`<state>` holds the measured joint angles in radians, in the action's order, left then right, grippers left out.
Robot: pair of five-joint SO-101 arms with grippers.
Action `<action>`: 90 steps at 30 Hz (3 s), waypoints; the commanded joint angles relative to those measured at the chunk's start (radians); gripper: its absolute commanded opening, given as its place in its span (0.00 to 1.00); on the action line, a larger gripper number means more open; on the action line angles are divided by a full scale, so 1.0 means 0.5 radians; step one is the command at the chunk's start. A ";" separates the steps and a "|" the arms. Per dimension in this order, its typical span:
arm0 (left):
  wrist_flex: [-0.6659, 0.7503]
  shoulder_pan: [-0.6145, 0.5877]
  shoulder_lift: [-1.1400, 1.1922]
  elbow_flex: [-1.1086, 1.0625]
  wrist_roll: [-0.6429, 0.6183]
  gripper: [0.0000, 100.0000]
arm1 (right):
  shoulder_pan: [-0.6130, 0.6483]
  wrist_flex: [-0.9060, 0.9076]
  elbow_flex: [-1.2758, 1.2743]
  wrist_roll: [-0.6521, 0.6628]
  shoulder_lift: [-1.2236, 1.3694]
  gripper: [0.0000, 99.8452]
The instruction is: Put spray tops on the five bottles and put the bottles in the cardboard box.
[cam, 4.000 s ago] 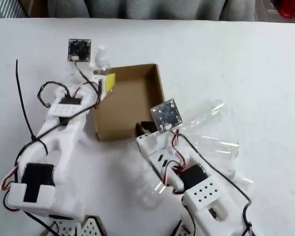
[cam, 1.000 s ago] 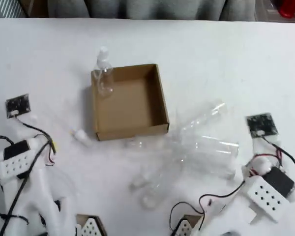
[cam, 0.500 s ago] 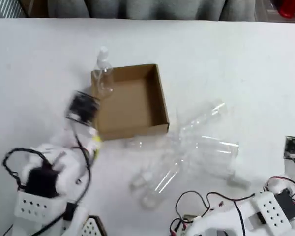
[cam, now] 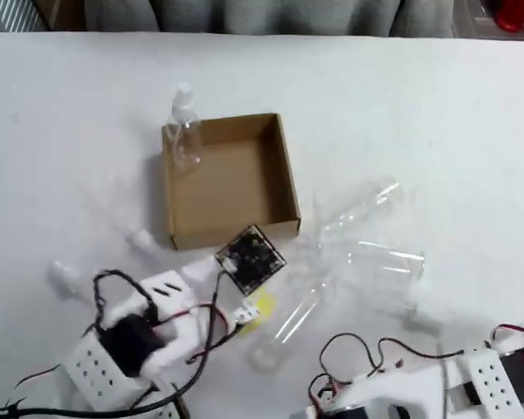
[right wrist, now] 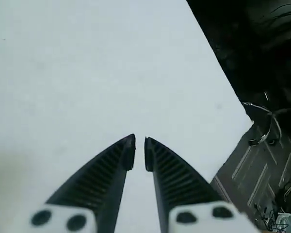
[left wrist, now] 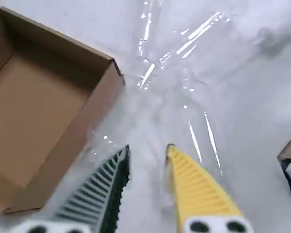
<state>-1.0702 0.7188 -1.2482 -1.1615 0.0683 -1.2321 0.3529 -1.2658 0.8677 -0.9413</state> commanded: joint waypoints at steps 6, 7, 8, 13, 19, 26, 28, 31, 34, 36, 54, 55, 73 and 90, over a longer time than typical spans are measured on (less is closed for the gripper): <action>0.206 0.078 0.106 -0.015 -0.104 0.24 | -0.054 -0.443 0.095 -0.006 0.554 0.01; 0.227 0.075 0.192 0.015 -0.104 0.25 | -0.054 -0.437 0.144 -0.006 0.628 0.01; 0.239 0.072 0.290 0.055 -0.104 0.25 | -0.054 -0.437 0.199 -0.006 0.701 0.01; 0.242 0.078 0.802 0.350 -0.104 0.25 | -0.054 -0.434 0.451 -0.006 1.014 0.01; 0.245 0.081 1.186 0.632 -0.107 0.29 | -0.084 -0.437 0.654 -0.006 1.318 0.01; 0.328 0.081 1.606 0.819 -0.107 0.35 | -0.112 -0.437 0.878 -0.006 1.600 0.01; 0.356 0.084 1.720 0.868 -0.110 0.35 | -0.109 -0.437 0.902 -0.006 1.646 0.01; 0.356 0.084 1.858 0.967 -0.120 0.35 | -0.109 -0.437 0.933 -0.006 1.692 0.01; 0.353 0.091 1.972 1.059 -0.123 0.35 | -0.106 -0.437 0.939 -0.006 1.705 0.01; 0.344 0.112 2.042 1.108 -0.123 0.35 | -0.106 -0.437 0.939 -0.006 1.705 0.01; -0.114 0.115 2.901 1.915 -0.543 0.35 | -0.087 -0.437 0.930 -0.006 1.705 0.01; -0.107 0.115 2.929 1.924 -0.543 0.35 | -0.087 -0.437 0.927 -0.006 1.705 0.01; -0.058 0.115 3.138 1.979 -0.359 0.35 | -0.075 -0.434 0.924 -0.006 1.708 0.01; -0.006 0.198 3.144 1.952 -0.080 0.02 | -0.084 -0.373 0.939 -0.006 1.689 0.01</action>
<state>-1.0671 0.7940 0.3337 -0.2302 0.0069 -1.2812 0.1519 -0.8454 0.8677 -0.0806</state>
